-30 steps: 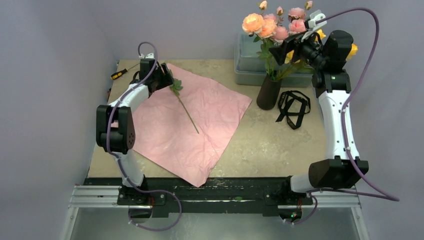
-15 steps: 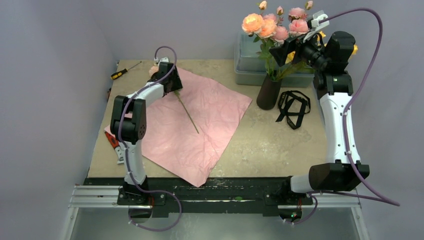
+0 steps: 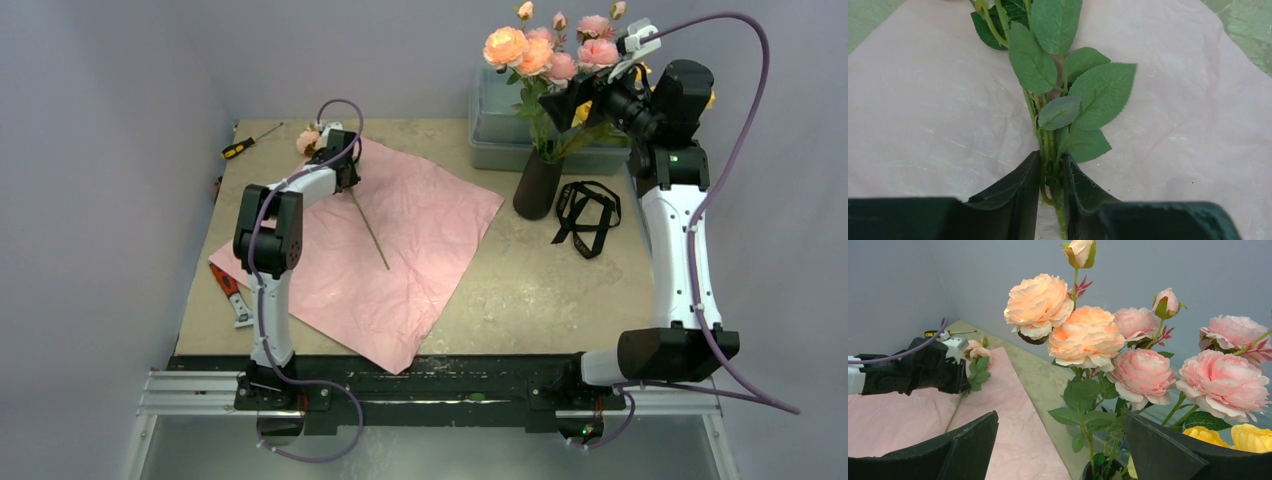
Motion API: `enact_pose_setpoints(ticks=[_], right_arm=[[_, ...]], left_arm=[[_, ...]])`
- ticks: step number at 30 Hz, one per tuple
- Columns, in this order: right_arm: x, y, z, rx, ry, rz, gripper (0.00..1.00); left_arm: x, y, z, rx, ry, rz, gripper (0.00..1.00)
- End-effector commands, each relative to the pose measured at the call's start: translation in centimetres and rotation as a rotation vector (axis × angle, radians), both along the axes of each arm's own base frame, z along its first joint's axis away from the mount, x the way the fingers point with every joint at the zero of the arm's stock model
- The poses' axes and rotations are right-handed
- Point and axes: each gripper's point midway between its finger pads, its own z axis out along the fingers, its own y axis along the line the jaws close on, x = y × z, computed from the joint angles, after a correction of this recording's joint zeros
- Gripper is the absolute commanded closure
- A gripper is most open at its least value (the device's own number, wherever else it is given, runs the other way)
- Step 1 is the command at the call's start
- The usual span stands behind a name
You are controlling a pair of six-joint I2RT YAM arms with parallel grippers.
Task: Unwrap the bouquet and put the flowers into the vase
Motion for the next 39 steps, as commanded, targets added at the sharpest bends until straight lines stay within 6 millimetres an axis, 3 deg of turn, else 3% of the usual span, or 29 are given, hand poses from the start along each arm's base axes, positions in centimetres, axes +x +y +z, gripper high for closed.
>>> enact_pose_setpoints(ticks=[1, 4, 14, 19, 23, 28, 34, 39], right_arm=[[-0.5, -0.1, 2.6, -0.004, -0.061, -0.005, 0.02], [-0.5, -0.1, 3.1, -0.011, -0.072, -0.004, 0.02], [-0.5, 1.1, 3.4, 0.018, -0.025, 0.073, 0.02], [-1.1, 2.4, 3.6, 0.058, 0.011, 0.158, 0.02], [-1.7, 3.8, 4.1, 0.083, 0.017, 0.227, 0.02], [-2.5, 5.8, 4.9, 0.108, 0.018, 0.323, 0.02], [-3.3, 8.7, 6.3, 0.160, 0.002, 0.443, 0.03], [-3.9, 10.6, 7.3, 0.209, -0.019, 0.549, 0.06]], left_arm=[[0.7, 1.0, 3.0, -0.016, -0.053, 0.056, 0.87], [0.9, 0.8, 6.2, -0.050, -0.125, 0.059, 1.00], [1.1, -0.7, 16.3, -0.229, -0.336, -0.017, 1.00], [0.1, -3.5, 22.7, -0.342, -0.511, -0.218, 1.00], [-2.7, -6.8, 30.0, -0.458, -0.729, -0.453, 1.00], [-6.8, -10.2, 36.6, -0.576, -0.897, -0.705, 1.00], [-14.6, -14.0, 42.2, -0.810, -1.035, -1.105, 1.00], [-18.8, -17.2, 44.2, -0.896, -1.012, -1.334, 1.00]])
